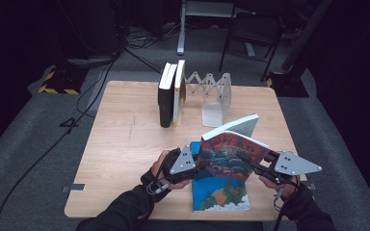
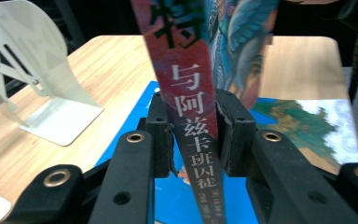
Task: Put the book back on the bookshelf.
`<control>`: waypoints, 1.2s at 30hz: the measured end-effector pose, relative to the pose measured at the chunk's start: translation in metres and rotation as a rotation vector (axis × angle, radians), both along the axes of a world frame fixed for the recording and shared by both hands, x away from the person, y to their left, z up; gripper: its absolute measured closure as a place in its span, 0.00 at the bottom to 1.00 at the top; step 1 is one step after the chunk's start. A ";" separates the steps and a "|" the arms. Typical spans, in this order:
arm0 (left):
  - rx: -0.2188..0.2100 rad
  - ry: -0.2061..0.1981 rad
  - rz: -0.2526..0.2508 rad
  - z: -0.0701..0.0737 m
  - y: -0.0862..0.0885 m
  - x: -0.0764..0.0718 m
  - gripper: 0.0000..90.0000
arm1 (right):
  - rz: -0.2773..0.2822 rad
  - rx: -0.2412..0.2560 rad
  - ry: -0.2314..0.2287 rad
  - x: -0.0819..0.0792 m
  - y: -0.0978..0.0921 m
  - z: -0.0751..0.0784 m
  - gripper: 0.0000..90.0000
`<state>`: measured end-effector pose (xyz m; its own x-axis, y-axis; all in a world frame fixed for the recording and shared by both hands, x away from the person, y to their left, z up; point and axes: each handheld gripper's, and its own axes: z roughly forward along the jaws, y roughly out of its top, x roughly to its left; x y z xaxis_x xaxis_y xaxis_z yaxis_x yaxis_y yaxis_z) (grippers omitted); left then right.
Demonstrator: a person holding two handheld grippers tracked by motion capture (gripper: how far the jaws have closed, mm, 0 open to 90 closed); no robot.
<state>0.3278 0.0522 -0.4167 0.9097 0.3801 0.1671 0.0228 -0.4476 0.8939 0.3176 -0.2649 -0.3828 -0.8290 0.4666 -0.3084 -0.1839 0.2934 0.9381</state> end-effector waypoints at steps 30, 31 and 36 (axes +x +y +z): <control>-0.050 0.068 -0.049 -0.021 -0.002 -0.003 0.80 | -0.141 -0.036 0.209 0.017 -0.020 -0.047 0.50; -0.050 0.072 -0.050 -0.022 -0.002 -0.003 0.80 | -0.137 -0.031 0.213 0.017 -0.020 -0.047 0.51; -0.033 0.065 -0.044 -0.027 -0.012 0.000 0.77 | -0.135 -0.027 0.219 0.017 -0.022 -0.047 0.53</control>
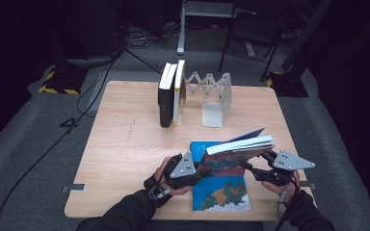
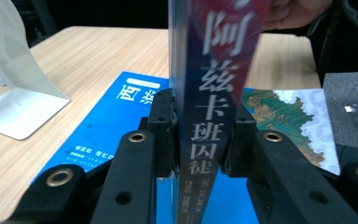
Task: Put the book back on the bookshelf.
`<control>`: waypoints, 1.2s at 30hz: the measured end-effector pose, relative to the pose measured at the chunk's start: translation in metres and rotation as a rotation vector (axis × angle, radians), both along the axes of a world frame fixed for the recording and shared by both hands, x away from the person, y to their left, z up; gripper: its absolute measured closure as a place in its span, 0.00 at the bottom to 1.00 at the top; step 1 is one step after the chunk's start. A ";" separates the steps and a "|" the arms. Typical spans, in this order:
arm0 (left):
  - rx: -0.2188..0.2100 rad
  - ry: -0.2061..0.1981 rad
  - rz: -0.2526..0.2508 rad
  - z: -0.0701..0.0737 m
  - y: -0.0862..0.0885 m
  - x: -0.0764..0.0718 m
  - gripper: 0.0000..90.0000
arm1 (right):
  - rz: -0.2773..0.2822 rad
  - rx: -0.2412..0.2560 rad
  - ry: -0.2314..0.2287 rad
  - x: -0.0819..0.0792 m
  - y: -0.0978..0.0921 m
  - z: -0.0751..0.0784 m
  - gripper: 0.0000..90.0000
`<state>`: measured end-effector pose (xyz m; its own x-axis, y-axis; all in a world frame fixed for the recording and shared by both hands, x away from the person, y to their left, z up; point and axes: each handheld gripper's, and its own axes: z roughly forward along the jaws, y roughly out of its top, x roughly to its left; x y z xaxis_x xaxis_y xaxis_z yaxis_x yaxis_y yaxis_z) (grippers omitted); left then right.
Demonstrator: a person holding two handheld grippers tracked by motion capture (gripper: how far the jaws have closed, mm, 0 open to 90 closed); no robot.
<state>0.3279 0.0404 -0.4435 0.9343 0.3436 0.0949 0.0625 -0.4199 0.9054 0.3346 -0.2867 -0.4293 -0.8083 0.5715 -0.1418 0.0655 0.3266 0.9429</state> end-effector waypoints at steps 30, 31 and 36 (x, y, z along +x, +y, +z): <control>-0.135 -0.030 0.020 0.015 -0.020 0.017 0.77 | -0.013 0.036 0.017 0.008 0.005 0.001 0.55; -0.142 -0.023 0.020 0.015 -0.020 0.017 0.77 | -0.014 0.037 0.021 0.008 0.005 0.001 0.55; -0.139 -0.023 0.023 0.017 -0.021 0.017 0.80 | -0.021 0.039 0.021 0.010 0.006 0.001 0.55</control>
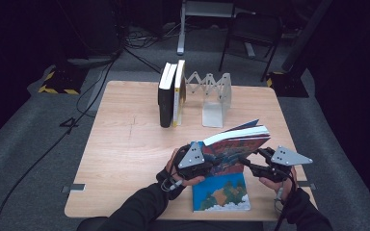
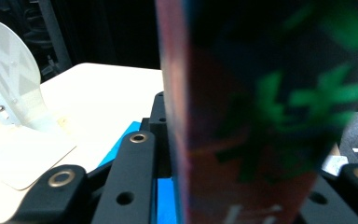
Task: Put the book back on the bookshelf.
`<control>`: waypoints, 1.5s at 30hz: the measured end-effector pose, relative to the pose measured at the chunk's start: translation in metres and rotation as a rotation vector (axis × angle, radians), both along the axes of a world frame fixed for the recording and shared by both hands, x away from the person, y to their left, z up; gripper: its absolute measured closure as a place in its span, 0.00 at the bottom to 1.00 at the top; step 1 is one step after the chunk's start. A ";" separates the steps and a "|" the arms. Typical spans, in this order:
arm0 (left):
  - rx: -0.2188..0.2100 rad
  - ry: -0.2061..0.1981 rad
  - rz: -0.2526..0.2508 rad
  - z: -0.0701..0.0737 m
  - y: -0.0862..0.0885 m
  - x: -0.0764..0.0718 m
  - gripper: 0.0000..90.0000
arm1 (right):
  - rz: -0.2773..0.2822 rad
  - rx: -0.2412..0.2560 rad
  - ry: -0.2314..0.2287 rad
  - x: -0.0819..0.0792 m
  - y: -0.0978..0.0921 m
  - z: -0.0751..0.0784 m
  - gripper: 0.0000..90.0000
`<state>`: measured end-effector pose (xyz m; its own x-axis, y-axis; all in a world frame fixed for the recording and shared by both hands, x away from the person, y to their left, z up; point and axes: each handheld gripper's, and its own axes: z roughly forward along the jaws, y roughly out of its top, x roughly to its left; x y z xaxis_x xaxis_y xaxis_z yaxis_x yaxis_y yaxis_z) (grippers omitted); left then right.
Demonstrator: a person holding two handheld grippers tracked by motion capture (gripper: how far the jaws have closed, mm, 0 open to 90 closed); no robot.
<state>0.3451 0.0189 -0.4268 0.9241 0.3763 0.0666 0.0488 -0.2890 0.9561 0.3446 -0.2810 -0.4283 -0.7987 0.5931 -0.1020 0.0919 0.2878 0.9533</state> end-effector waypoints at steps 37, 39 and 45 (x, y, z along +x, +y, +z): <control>0.079 -0.086 0.161 0.035 0.005 0.058 0.83 | -0.112 -0.136 0.109 0.009 -0.044 -0.019 0.47; 0.061 -0.085 0.189 0.038 0.012 0.064 0.82 | -0.110 -0.139 0.107 0.009 -0.043 -0.020 0.47; 0.037 -0.091 0.276 0.037 0.030 0.080 0.82 | -0.108 -0.137 0.109 0.010 -0.043 -0.021 0.47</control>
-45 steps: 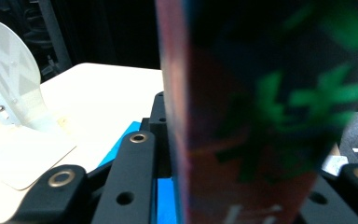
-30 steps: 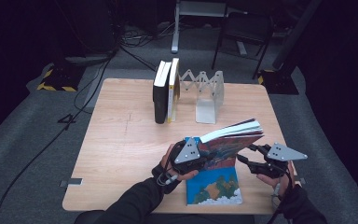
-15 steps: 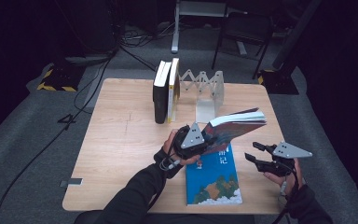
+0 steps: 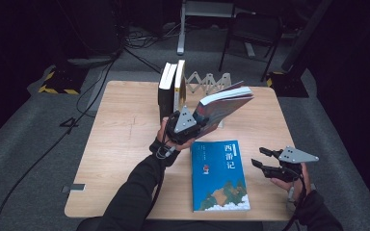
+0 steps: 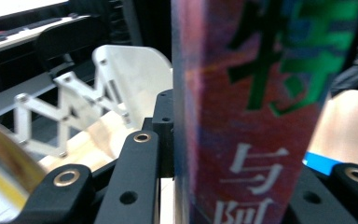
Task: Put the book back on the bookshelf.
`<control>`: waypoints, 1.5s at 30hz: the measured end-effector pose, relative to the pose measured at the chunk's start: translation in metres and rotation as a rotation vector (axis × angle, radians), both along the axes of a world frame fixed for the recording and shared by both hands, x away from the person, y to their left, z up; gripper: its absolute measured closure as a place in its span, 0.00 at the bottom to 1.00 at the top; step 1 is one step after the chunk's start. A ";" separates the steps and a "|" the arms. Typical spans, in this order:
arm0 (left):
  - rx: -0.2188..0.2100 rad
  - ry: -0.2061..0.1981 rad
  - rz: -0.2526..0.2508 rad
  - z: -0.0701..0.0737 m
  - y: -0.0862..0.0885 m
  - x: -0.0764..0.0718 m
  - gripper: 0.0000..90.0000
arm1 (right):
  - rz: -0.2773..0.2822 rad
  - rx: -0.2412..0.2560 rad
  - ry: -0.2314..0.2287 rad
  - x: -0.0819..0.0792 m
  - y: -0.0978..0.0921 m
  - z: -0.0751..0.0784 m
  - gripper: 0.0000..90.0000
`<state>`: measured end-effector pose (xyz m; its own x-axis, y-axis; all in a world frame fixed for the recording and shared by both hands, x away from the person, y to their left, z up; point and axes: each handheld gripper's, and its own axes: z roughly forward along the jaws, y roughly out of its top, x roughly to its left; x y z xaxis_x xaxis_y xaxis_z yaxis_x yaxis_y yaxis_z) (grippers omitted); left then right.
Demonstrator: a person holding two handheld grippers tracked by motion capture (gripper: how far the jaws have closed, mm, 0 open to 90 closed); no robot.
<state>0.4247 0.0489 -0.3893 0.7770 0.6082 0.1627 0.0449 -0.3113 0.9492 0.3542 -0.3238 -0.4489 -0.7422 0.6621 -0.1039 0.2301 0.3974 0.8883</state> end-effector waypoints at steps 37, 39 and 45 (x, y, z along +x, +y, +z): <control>-0.248 0.147 0.305 -0.074 0.060 0.024 0.82 | 0.032 -0.074 0.022 -0.001 0.009 -0.008 0.47; -0.267 0.151 0.304 -0.076 0.062 0.022 0.82 | 0.034 -0.077 0.025 -0.001 0.009 -0.008 0.47; -0.251 0.136 0.299 -0.078 0.059 0.015 0.82 | 0.033 -0.077 0.028 -0.002 0.009 -0.009 0.47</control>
